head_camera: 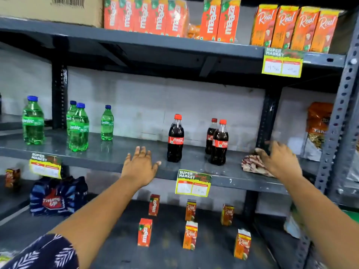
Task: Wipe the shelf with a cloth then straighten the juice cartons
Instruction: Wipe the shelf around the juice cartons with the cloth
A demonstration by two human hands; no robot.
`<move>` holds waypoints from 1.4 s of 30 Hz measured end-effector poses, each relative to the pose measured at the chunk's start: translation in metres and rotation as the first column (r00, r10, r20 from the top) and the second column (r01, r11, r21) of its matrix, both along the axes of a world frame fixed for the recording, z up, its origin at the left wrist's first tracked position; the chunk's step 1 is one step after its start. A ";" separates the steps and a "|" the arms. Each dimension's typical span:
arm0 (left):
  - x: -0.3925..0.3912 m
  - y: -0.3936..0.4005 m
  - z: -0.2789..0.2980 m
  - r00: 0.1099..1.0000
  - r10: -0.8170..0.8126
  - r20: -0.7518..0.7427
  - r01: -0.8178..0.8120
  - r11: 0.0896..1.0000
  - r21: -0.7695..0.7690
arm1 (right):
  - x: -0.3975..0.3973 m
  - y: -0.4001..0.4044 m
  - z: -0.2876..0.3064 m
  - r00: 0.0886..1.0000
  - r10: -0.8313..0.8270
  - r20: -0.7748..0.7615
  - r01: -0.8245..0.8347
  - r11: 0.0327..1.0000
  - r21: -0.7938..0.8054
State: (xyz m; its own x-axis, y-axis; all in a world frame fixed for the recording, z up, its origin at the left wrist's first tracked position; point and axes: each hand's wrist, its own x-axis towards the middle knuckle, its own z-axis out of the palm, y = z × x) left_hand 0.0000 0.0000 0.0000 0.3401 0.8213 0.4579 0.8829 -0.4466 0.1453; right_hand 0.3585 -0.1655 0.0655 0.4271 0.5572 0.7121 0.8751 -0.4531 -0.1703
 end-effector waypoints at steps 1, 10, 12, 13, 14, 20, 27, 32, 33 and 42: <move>0.000 0.001 -0.004 1.000 0.011 -0.006 -0.012 1.000 -0.025 | 0.007 -0.001 -0.005 0.999 0.000 -0.033 -0.002 0.998 -0.057; 0.002 0.010 -0.025 0.999 0.019 0.050 -0.030 0.976 0.218 | 0.025 0.003 -0.034 0.993 -0.037 -0.114 -0.018 0.893 -0.450; 0.002 0.009 -0.028 0.998 0.005 0.066 -0.021 0.972 0.236 | 0.022 0.001 -0.035 0.997 -0.056 -0.062 0.024 0.901 -0.433; 0.002 0.011 -0.022 0.997 0.005 0.077 -0.024 0.969 0.245 | 0.019 0.002 -0.030 0.998 -0.052 -0.038 0.032 0.910 -0.414; 0.001 0.011 -0.021 0.997 -0.002 0.079 -0.016 0.972 0.236 | 0.014 0.001 -0.028 0.998 -0.061 -0.030 0.042 0.897 -0.439; 0.000 0.004 -0.021 0.997 -0.029 0.066 0.008 0.956 0.294 | 0.007 -0.011 -0.018 0.981 0.032 -0.189 -0.123 0.863 -0.490; 0.002 0.007 -0.027 0.996 -0.010 0.088 -0.022 0.932 0.362 | 0.004 -0.034 -0.038 0.986 0.135 0.101 -0.095 0.938 -0.333; 0.004 0.011 -0.035 0.991 -0.004 0.135 -0.048 0.924 0.379 | -0.014 -0.076 -0.091 0.972 0.096 0.216 -0.106 0.994 0.036; 0.005 0.012 -0.037 0.988 -0.003 0.151 -0.054 0.925 0.376 | -0.018 -0.085 -0.111 0.974 0.053 0.221 -0.079 0.991 0.111; 0.014 -0.049 -0.140 0.951 -0.201 0.233 0.106 0.925 0.364 | 0.017 -0.059 -0.197 0.963 -0.197 -0.186 0.146 0.956 -0.256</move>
State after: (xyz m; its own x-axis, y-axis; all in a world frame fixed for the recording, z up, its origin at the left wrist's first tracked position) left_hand 0.0140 -0.0492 -0.1398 0.2786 0.5443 0.7913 0.7506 -0.6374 0.1742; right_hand 0.3751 -0.2248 -0.1316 0.6552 0.6043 0.4534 0.7371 -0.6428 -0.2084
